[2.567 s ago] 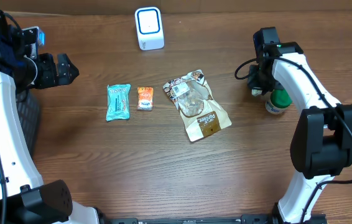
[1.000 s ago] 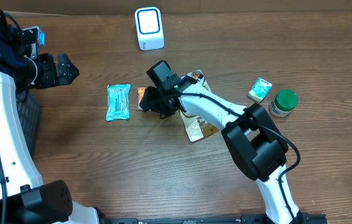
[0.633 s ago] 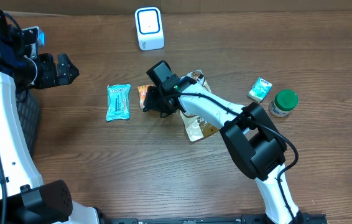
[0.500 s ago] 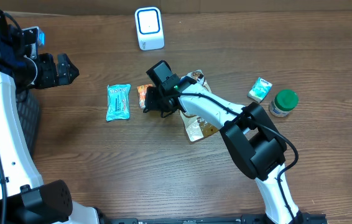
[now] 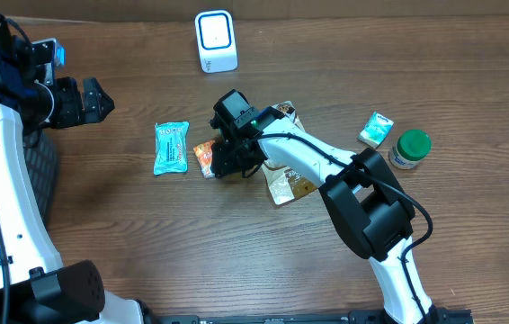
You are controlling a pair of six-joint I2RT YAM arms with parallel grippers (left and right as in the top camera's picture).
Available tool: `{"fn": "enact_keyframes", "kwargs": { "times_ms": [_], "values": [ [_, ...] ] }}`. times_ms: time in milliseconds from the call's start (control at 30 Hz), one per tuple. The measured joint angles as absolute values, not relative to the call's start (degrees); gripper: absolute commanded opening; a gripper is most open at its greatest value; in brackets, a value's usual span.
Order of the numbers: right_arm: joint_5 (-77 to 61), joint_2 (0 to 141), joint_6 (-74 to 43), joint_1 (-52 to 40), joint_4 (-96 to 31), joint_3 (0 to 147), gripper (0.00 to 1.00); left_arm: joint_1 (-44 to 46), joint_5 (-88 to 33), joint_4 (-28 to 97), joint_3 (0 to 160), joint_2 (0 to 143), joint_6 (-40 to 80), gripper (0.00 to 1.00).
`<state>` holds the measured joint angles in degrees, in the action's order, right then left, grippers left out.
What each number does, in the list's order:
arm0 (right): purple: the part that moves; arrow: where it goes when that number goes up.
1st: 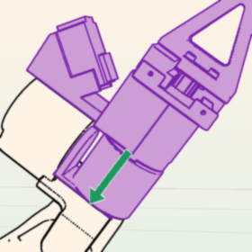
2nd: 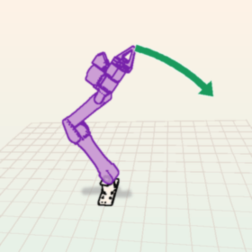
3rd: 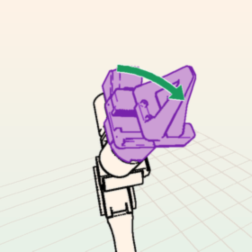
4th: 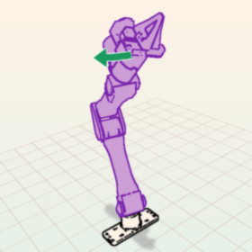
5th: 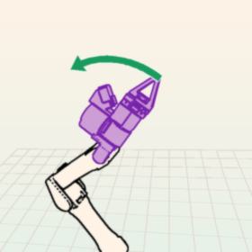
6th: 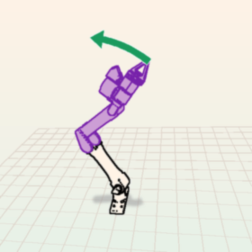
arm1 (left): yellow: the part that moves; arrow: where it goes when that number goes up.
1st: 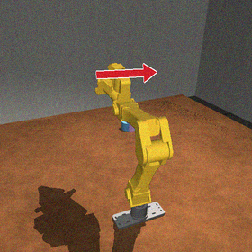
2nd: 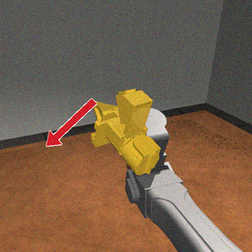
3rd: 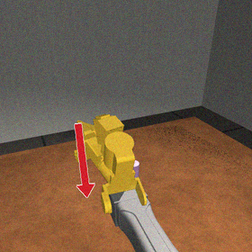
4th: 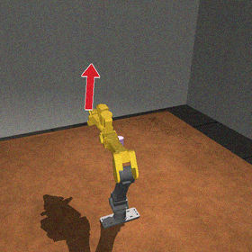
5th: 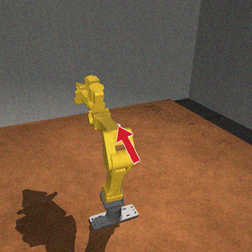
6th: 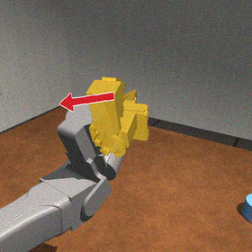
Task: Scan the item barcode
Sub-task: 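Move the right gripper to the orange Kleenex pack and grasp it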
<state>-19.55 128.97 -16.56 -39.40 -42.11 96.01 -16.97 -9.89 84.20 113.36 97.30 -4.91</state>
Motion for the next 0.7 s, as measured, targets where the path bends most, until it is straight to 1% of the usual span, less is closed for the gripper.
{"fn": "enact_keyframes", "kwargs": {
  "times_ms": [167,467,700],
  "values": [
    [-20.6,129.0,-15.7,-39.2,-42.0,96.0,0.34,-17.0,-9.9,84.2,113.4,97.3,-4.9,1.0],
    [-30.7,128.9,-23.8,-33.4,-43.1,96.0,0.34,-17.0,-9.9,84.2,113.4,97.3,-4.9,1.0],
    [-33.0,128.8,-26.9,-33.5,-46.1,96.2,0.36,-17.0,-9.9,84.2,113.4,97.3,-4.9,0.99]
  ]
}}
